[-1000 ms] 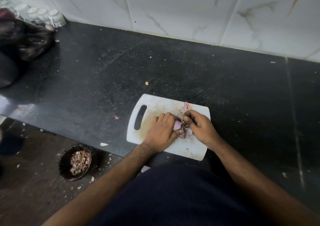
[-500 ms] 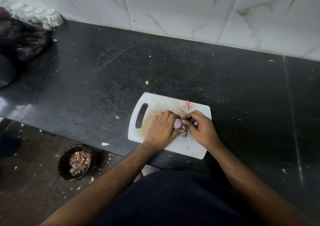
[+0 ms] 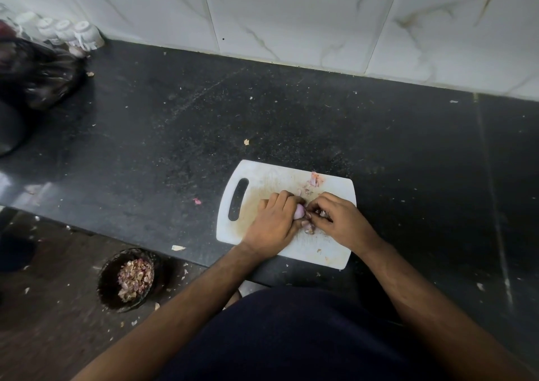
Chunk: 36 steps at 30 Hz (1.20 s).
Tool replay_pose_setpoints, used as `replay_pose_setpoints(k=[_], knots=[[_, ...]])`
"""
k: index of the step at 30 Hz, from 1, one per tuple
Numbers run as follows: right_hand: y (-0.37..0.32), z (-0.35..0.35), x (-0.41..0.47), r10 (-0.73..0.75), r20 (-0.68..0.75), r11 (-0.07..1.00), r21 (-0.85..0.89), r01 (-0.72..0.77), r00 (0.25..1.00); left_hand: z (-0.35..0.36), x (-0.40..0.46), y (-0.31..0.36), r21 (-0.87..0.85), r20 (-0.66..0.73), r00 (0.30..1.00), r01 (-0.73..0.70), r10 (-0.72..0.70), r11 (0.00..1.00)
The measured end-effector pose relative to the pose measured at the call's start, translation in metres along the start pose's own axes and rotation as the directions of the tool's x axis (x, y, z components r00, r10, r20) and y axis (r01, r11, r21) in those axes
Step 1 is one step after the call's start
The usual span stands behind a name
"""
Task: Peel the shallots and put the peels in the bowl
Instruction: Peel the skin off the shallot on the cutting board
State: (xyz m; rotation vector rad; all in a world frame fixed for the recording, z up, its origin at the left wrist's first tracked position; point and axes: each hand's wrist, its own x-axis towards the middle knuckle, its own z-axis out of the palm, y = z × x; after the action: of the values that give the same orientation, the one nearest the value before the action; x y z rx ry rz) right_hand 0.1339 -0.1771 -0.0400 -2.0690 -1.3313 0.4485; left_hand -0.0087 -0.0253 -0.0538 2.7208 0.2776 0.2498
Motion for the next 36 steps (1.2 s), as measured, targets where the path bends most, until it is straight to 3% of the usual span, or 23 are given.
replay_pose_setpoints(k=[4,7,12,23,31,36], knots=[[0.0,0.003,0.0,-0.119,0.068,0.966,-0.225,0.132,0.991,-0.009,-0.005,-0.009,-0.005,0.067,0.989,-0.134,0.134,0.991],[-0.003,0.008,-0.002,-0.172,0.063,0.928,-0.325,0.183,0.983,-0.011,-0.008,-0.011,-0.074,0.057,0.986,-0.155,0.159,0.985],[-0.006,0.014,-0.005,-0.131,0.0,0.948,-0.291,0.125,0.991,-0.007,-0.007,-0.015,-0.211,0.017,0.987,-0.155,0.163,0.965],[-0.025,0.037,-0.005,0.143,-0.145,0.957,-0.231,-0.174,0.979,-0.005,-0.009,-0.017,-0.196,-0.101,0.979,-0.193,0.176,0.961],[-0.033,0.043,-0.008,0.16,-0.24,0.951,-0.221,-0.214,0.958,-0.004,-0.01,-0.023,-0.264,-0.087,0.984,-0.172,0.154,0.949],[-0.028,0.041,-0.007,0.141,-0.241,0.955,-0.221,-0.196,0.96,-0.009,-0.012,-0.02,-0.36,-0.068,0.996,-0.07,0.049,0.93]])
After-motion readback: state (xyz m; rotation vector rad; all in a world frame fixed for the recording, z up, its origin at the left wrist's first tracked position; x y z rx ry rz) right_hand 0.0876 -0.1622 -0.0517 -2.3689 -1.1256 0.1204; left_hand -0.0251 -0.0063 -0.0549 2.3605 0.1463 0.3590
